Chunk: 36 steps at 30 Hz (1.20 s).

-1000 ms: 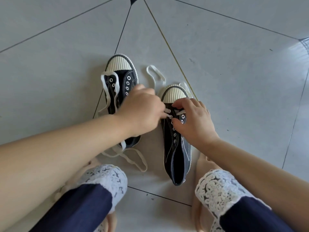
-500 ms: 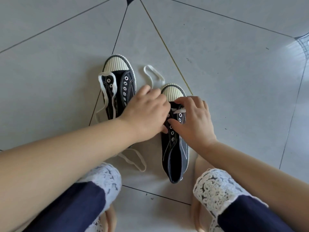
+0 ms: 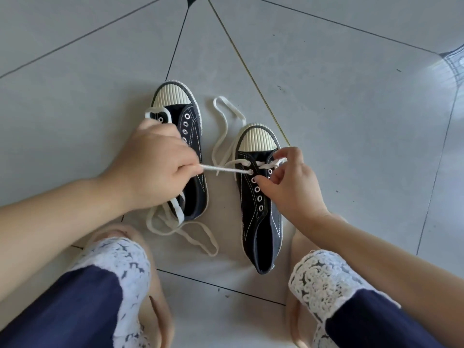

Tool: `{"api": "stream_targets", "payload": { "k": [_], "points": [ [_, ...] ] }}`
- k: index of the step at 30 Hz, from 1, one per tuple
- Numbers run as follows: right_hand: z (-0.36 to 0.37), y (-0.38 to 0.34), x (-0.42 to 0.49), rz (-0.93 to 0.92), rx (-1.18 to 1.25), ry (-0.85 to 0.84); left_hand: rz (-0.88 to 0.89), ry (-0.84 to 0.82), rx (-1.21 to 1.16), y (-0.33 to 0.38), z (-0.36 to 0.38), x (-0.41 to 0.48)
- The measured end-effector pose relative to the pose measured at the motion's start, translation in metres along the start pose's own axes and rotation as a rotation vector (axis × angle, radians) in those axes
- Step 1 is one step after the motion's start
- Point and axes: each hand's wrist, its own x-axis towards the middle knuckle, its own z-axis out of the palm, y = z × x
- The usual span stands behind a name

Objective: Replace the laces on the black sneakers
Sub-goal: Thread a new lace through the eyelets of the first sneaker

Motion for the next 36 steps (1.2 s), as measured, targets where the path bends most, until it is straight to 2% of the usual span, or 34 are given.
{"api": "stream_targets", "payload": {
  "k": [3,8,12,15,19,23,26,30,34,36],
  "points": [
    [0.002,-0.002,-0.001,-0.008,-0.015,0.000,0.019,-0.102,0.055,0.009,0.007,-0.003],
    [0.004,-0.004,-0.004,0.015,-0.010,0.018,0.137,-0.130,0.284,0.040,0.028,0.035],
    [0.003,-0.005,-0.003,0.027,-0.012,0.022,0.145,-0.228,0.224,0.049,0.052,0.052],
    [0.003,-0.004,-0.002,0.012,-0.017,0.011,0.096,-0.163,0.109,0.041,0.048,0.044],
    [-0.001,-0.002,-0.002,-0.011,-0.013,0.028,0.130,0.036,0.003,0.015,0.020,0.022],
    [-0.002,-0.002,-0.003,-0.031,-0.009,0.024,0.157,0.053,0.029,0.007,0.008,0.006],
    [-0.002,0.001,-0.002,-0.006,0.018,0.014,0.141,-0.023,0.057,0.009,0.012,0.007],
    [0.001,0.003,0.001,0.004,0.044,0.006,0.088,-0.194,0.245,0.029,0.023,0.035],
    [0.004,0.003,0.002,0.013,0.049,0.003,0.024,-0.363,0.225,0.047,0.048,0.053],
    [0.003,0.004,0.001,0.013,0.058,-0.002,-0.091,-0.399,0.143,0.048,0.055,0.055]
  ]
}}
